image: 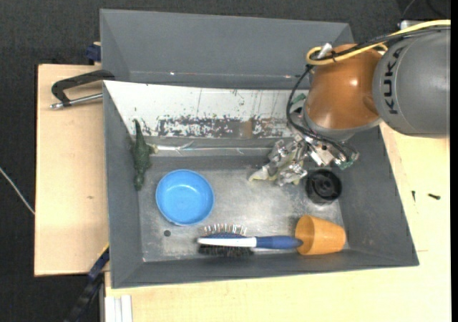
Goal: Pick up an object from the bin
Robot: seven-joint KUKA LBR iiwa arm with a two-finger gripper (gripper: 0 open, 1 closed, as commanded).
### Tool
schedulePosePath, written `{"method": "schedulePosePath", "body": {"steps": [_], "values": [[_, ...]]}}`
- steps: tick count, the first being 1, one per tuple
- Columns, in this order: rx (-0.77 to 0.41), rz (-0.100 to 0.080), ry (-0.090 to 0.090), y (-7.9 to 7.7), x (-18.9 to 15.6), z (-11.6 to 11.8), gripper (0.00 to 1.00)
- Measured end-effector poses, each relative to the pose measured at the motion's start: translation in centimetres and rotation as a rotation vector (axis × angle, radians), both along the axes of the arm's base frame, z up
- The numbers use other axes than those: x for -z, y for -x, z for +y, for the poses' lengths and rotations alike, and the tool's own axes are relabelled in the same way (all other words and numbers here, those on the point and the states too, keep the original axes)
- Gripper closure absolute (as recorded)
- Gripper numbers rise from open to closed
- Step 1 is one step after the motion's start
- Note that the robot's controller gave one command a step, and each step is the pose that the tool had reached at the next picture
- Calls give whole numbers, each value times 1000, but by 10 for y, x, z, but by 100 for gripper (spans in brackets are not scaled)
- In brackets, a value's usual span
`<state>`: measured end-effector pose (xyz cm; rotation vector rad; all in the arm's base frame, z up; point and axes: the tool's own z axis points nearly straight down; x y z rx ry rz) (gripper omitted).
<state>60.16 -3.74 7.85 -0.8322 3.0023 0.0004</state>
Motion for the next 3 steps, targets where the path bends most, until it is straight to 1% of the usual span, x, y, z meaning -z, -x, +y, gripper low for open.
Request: {"method": "schedulePosePath", "body": {"steps": [1, 2, 3], "values": [[-13, 10, 7, 6, -103, -3, 100], [-298, 10, 12, 2, -206, -2, 100], [-616, 25, 12, 23, -85, 12, 100]]}}
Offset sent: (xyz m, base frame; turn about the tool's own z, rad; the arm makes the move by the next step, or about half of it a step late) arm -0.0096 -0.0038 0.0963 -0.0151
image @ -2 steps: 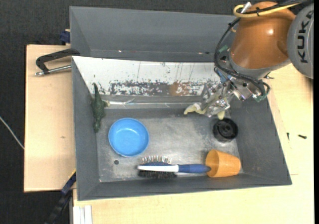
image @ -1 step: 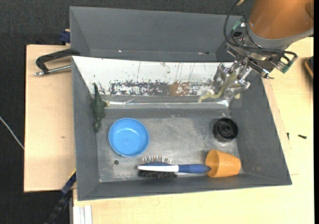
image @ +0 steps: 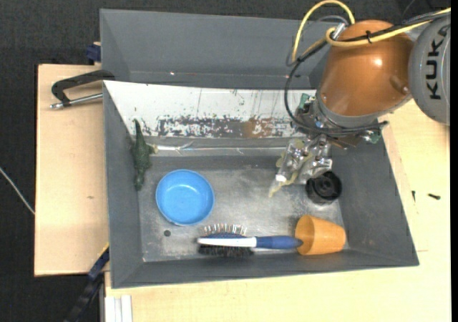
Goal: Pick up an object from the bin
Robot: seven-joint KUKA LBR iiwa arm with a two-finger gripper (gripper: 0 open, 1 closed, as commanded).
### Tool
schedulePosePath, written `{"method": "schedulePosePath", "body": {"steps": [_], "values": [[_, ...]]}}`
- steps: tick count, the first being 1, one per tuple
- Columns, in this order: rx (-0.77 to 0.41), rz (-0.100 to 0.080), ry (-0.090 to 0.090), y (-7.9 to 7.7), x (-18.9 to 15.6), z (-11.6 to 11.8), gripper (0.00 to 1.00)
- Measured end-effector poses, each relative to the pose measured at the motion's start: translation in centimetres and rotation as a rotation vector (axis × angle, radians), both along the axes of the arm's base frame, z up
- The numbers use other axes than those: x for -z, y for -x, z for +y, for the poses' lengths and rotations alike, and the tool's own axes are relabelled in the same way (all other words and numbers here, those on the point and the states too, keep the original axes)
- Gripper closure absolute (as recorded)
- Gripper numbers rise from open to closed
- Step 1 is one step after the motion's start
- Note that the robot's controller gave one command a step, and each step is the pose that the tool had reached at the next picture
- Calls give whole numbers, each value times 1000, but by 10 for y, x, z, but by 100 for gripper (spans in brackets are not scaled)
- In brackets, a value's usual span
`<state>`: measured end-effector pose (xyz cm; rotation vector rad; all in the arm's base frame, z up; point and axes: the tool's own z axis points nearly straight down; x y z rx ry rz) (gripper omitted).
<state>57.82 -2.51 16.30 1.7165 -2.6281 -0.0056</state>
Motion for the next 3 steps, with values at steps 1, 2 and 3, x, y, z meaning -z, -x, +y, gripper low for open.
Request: {"method": "schedulePosePath", "body": {"steps": [1, 2, 3], "values": [[-321, -12, 0, 10, -40, 9, 100], [-320, -10, -2, 10, -39, 9, 0], [-765, -4, -2, 39, 73, -16, 0]]}}
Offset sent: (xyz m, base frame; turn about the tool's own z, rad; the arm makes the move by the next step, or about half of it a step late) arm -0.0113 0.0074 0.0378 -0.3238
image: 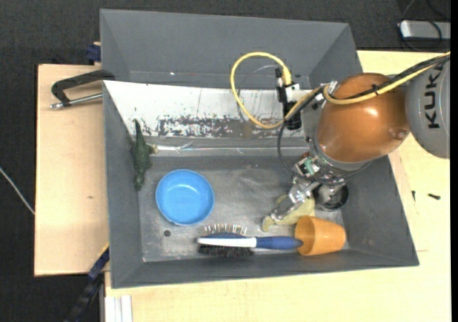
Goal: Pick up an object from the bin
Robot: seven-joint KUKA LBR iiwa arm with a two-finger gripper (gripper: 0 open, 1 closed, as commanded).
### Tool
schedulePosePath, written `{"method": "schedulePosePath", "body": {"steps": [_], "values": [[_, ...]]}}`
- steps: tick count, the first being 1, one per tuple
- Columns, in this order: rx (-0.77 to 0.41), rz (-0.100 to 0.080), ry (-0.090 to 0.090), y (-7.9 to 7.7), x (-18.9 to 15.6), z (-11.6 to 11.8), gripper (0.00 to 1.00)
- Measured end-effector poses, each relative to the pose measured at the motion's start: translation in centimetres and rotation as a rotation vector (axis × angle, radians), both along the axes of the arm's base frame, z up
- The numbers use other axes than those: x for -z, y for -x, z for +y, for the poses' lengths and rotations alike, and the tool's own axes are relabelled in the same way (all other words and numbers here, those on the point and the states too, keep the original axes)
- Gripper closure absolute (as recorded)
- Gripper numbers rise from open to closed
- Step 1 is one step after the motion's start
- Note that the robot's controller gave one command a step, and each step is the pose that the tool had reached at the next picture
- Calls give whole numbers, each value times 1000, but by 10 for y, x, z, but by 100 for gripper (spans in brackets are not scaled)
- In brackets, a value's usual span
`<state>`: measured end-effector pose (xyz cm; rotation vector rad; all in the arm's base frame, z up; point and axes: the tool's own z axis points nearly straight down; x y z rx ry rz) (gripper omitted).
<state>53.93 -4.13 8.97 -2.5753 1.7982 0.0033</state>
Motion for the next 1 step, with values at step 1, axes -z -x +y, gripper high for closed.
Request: {"method": "schedulePosePath", "body": {"steps": [1], "values": [[1, -6, 2, -2, -3, -1, 100]]}}
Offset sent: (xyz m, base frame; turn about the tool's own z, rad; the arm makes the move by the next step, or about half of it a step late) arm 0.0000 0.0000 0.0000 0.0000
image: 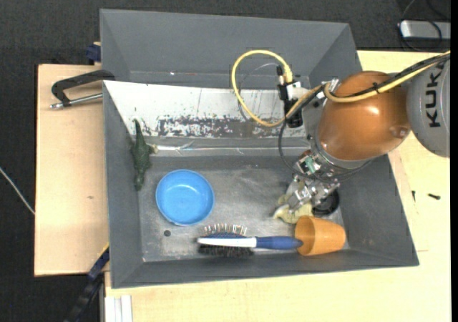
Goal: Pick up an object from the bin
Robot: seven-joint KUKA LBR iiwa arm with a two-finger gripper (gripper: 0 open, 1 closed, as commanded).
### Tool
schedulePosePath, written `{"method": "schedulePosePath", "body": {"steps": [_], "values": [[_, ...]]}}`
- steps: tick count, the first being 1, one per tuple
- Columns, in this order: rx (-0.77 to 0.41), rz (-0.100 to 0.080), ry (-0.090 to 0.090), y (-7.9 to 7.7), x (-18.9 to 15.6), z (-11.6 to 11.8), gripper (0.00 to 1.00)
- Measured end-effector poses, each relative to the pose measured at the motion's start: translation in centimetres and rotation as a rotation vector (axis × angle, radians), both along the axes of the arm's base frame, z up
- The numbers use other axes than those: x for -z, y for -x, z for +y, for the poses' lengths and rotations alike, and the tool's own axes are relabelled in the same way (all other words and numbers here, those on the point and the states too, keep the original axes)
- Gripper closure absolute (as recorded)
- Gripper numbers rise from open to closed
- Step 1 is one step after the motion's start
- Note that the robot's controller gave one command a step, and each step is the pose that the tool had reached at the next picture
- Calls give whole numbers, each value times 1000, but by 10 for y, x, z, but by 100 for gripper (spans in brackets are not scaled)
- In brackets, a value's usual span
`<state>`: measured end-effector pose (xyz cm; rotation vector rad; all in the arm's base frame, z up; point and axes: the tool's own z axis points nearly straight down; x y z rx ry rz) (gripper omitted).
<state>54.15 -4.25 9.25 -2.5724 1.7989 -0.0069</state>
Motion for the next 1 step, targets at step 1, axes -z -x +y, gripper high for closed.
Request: {"method": "schedulePosePath", "body": {"steps": [1], "values": [[-186, -6, -1, -14, -138, -14, 100]]}}
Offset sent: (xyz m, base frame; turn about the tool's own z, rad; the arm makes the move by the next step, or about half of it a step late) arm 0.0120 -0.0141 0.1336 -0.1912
